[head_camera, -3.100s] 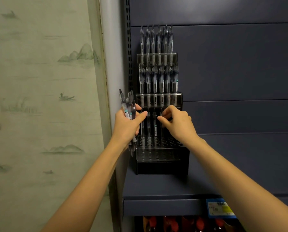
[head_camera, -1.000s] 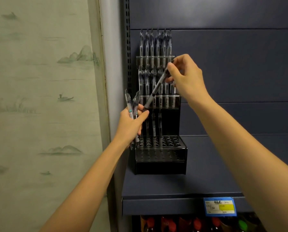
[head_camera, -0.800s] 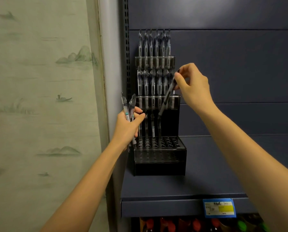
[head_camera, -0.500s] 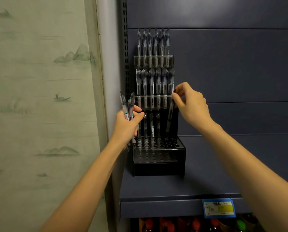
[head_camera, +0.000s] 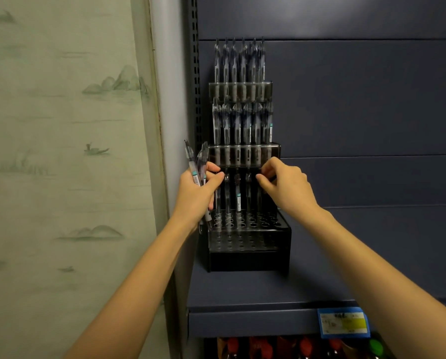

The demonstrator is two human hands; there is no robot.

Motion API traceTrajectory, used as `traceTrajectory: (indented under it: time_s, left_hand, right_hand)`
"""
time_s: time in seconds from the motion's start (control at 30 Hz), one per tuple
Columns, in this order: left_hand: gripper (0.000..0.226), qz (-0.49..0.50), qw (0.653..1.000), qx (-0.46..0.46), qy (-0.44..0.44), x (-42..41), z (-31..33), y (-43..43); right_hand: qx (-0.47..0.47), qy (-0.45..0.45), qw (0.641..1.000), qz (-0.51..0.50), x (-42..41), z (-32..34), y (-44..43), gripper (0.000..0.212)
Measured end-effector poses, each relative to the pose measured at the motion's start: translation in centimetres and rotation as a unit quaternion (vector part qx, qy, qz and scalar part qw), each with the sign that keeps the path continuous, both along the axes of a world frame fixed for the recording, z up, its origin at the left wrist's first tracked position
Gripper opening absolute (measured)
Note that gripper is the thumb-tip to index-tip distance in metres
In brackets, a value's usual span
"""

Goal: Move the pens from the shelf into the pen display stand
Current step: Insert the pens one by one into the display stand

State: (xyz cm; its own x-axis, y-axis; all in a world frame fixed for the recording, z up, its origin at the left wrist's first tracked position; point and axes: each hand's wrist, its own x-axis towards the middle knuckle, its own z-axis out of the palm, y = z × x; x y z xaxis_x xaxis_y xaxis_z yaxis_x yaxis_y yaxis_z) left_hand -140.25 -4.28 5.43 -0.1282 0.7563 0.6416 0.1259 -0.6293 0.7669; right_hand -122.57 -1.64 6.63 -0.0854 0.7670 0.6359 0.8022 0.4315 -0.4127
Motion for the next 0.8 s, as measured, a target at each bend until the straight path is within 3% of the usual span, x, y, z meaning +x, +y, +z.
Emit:
traceTrajectory:
  time_s: [0.23,0.4,0.57,0.67,0.8]
  left_hand:
    - [0.001,-0.004,1.000,0.005,0.003,0.2,0.2,-0.1]
    - [0.005,-0.012,1.000,0.007,0.003,0.5,0.2,-0.2]
    - [0.012,-0.019,1.000,0.001,0.004,1.2,0.4,-0.6]
    - [0.016,-0.003,1.000,-0.005,0.015,1.6,0.4,-0.8]
    - [0.011,0.001,1.000,-0.013,0.016,2.1,0.7,-1.4]
  right_hand:
    - [0.037,-0.045,0.998,-0.034,-0.3,0.7,-0.3,0.024]
    - [0.086,0.025,0.993,0.076,-1.5,2.8,-1.3,0.023]
    - [0.069,0.052,0.982,0.168,-3.4,4.2,-2.6,0.024]
    - [0.047,0.057,0.982,0.171,-4.3,4.2,-2.8,0.028]
    - [0.040,0.070,0.988,0.135,-4.6,4.3,-3.2,0.016]
